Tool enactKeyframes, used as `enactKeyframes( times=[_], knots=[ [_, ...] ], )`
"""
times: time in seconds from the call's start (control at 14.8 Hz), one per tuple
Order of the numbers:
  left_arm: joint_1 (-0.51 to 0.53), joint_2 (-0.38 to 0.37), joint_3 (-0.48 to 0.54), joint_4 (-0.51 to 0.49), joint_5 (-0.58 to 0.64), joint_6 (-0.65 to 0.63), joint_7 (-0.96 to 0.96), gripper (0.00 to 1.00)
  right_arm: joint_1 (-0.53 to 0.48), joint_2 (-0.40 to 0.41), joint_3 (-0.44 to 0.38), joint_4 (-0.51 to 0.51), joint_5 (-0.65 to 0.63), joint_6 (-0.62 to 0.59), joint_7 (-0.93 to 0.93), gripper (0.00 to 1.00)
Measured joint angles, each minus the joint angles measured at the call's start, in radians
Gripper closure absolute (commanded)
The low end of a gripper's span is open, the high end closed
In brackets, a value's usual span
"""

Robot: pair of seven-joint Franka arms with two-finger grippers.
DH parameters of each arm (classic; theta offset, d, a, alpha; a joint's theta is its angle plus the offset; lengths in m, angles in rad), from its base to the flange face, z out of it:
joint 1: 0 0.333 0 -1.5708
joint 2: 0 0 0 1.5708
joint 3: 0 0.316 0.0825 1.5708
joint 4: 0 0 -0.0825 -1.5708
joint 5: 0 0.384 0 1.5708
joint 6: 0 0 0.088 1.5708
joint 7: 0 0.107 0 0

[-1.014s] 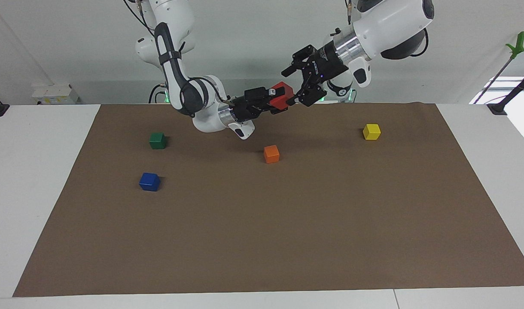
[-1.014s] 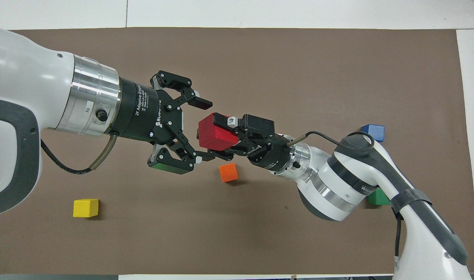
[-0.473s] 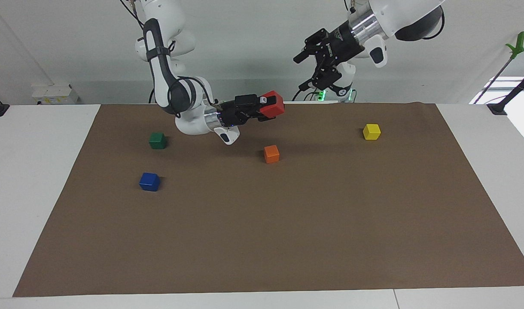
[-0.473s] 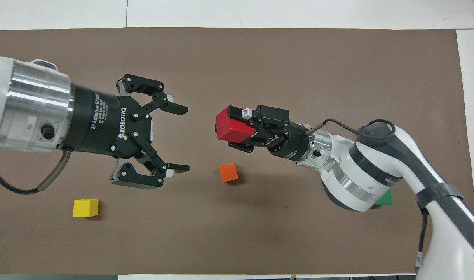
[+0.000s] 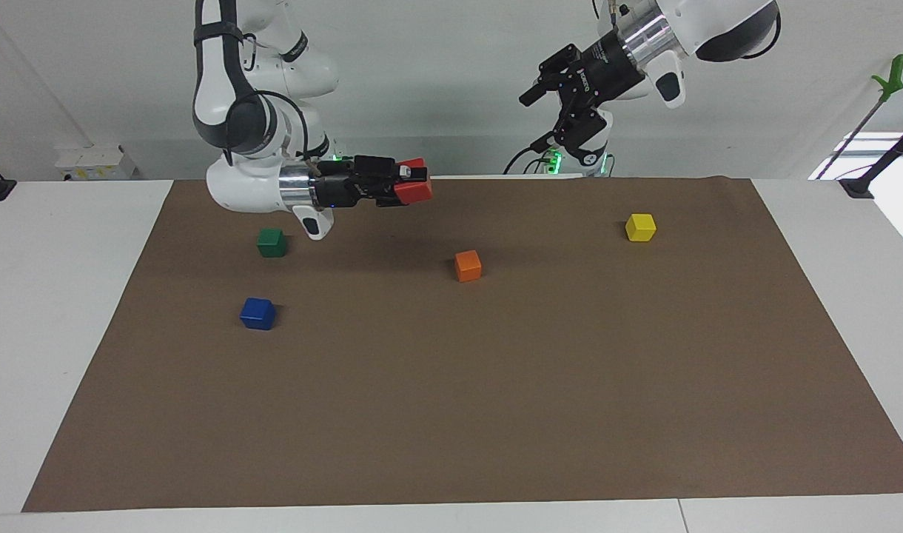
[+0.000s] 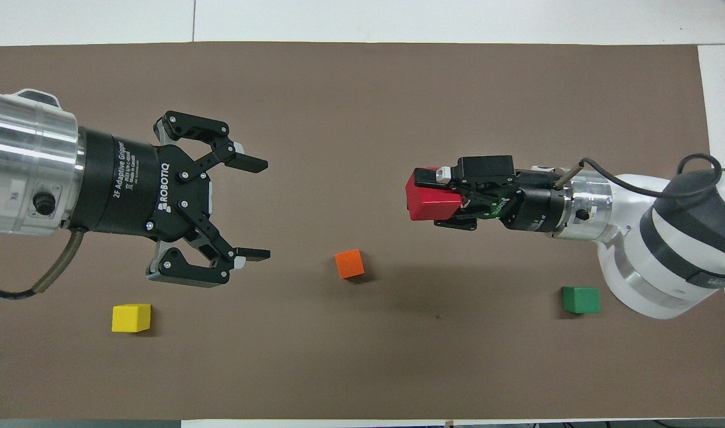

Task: Transfer red block to right arm and stack on blue block
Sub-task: 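Carry the red cube with the right gripper toward the blue cube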

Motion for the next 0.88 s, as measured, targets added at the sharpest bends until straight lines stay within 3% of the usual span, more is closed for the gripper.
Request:
enactKeyframes(
  times=[0.2, 0.41, 0.88],
  knots=[
    [0.0, 0.0, -0.001, -0.007, 0.135, 0.0, 0.117, 0.0, -0.046, -0.011, 0.0, 0.068, -0.244, -0.002, 0.104, 1.0],
    [0.018, -0.011, 0.001, -0.06, 0.331, 0.0, 0.42, 0.0, -0.081, -0.025, 0.0, 0.168, -0.506, -0.038, 0.222, 1.0],
    [0.265, -0.049, 0.017, -0.126, 0.526, -0.063, 1.246, 0.0, -0.143, -0.037, -0.004, 0.347, -0.985, -0.168, 0.286, 1.0]
  ],
)
